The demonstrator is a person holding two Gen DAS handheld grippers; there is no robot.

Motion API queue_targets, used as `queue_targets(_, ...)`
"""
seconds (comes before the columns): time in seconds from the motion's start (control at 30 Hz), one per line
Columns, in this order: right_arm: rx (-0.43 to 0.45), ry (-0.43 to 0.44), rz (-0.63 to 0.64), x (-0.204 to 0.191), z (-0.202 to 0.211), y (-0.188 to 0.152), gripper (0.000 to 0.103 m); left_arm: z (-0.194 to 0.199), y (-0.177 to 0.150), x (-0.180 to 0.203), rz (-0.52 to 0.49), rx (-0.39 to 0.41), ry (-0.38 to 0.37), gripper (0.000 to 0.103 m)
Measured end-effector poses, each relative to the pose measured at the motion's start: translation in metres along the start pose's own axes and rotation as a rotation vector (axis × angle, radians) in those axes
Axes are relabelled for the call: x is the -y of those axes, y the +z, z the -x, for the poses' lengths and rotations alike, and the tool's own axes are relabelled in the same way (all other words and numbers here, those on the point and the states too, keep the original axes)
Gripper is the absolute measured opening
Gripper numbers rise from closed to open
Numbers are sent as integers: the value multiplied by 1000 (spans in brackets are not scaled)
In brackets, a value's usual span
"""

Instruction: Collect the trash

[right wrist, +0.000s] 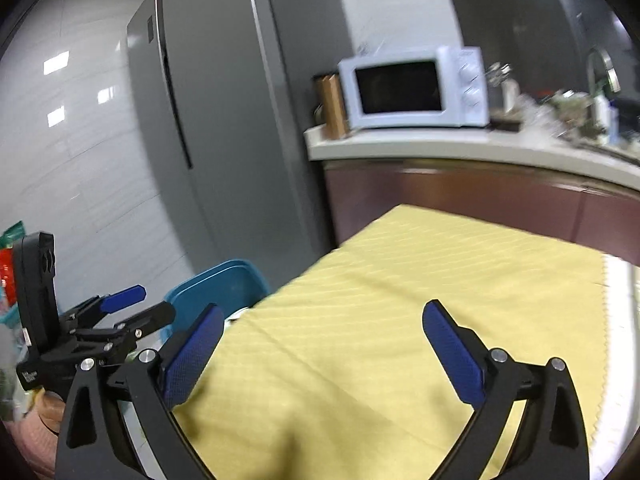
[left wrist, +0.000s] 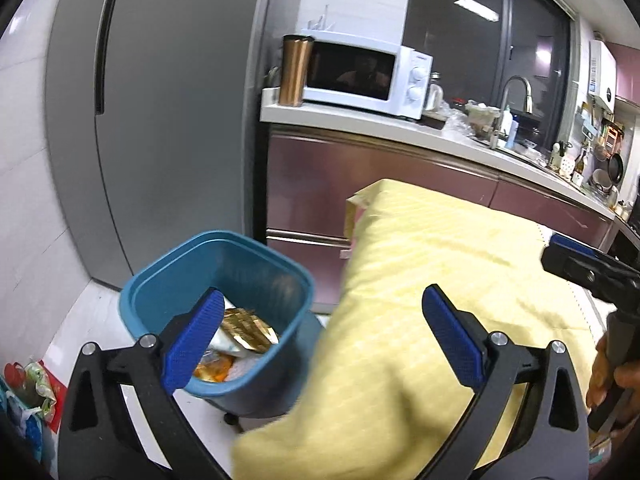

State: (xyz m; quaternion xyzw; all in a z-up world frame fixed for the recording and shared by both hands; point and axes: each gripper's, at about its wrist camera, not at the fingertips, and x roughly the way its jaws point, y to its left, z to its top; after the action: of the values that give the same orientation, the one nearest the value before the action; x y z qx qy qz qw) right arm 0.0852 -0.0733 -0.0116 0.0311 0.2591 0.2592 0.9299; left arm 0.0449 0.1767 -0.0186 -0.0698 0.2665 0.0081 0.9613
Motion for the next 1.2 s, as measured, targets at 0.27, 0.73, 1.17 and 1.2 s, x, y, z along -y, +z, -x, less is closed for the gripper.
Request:
queue_targets(0.27,107,-188,-33,29,52,-25,96,9,-9,64,-71,49,-35,97)
queue_targets(0.73,185,-320,-73,49,90,-51,96,36,-14,109,-116,160,-37,97)
queue_targets(1.17,216,-343,-75,54,104,-54,96,48,-16,121,-151,205,-25,97)
queue_targets(1.2,217,-344,-76,54,104,-54,96,49,-17,122,-153,210,-27,97)
